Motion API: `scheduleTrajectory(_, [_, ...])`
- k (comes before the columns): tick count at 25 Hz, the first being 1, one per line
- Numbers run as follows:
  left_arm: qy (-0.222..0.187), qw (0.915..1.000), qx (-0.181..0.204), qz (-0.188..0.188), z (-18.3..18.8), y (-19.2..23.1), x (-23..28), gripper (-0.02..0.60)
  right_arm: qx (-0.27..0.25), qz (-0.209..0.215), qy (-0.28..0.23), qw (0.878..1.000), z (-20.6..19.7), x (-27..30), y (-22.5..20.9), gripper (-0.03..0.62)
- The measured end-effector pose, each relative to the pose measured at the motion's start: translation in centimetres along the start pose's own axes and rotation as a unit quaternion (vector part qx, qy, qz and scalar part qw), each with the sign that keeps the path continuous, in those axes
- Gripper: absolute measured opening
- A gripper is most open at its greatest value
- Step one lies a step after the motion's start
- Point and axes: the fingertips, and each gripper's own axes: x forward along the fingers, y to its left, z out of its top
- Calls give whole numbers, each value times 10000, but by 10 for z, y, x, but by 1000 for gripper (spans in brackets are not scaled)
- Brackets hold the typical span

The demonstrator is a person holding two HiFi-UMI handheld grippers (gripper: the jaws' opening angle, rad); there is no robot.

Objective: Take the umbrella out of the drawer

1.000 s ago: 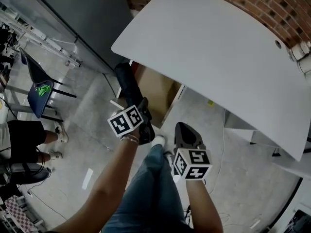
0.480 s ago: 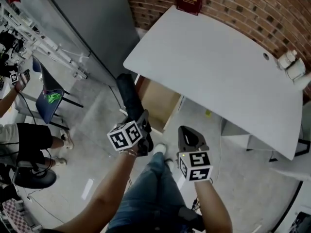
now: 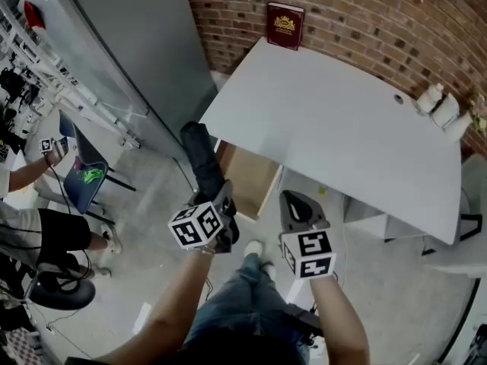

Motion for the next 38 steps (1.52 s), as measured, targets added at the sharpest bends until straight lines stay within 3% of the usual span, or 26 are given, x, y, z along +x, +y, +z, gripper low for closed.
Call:
scheduleTrajectory(5, [-538, 9973, 395, -298, 53, -30, -17, 250, -307, -20, -297, 9991, 50, -15, 6, -8])
scheduleTrajectory(11, [-1241, 9858, 934, -631, 113, -68, -41, 251, -738, -159, -799, 9939, 107, -37, 11, -8])
scheduleTrajectory(19, [-2037, 9626, 1545, -892, 172, -113, -68, 252, -695, -510, -1559, 9840, 163, -63, -2, -8])
scheduleTrajectory(26, [-2646, 9333, 2184, -1063, 213, -142, -100, 252, -767, -598, -1971, 9755, 191, -71, -4, -8])
scheduleTrajectory(28, [-2757, 9260, 2327, -1109, 220, -148, -105, 252, -807, -668, -2030, 9736, 196, -75, -5, -8])
scheduleTrajectory(33, [-2898, 9170, 2448, -1232, 227, -157, -112, 252, -796, -863, -2217, 9680, 206, -85, -12, -8])
scheduleTrajectory(38, [-3165, 8986, 2762, -1266, 243, -172, -123, 252, -925, -1176, -2452, 9579, 220, -98, -22, -8])
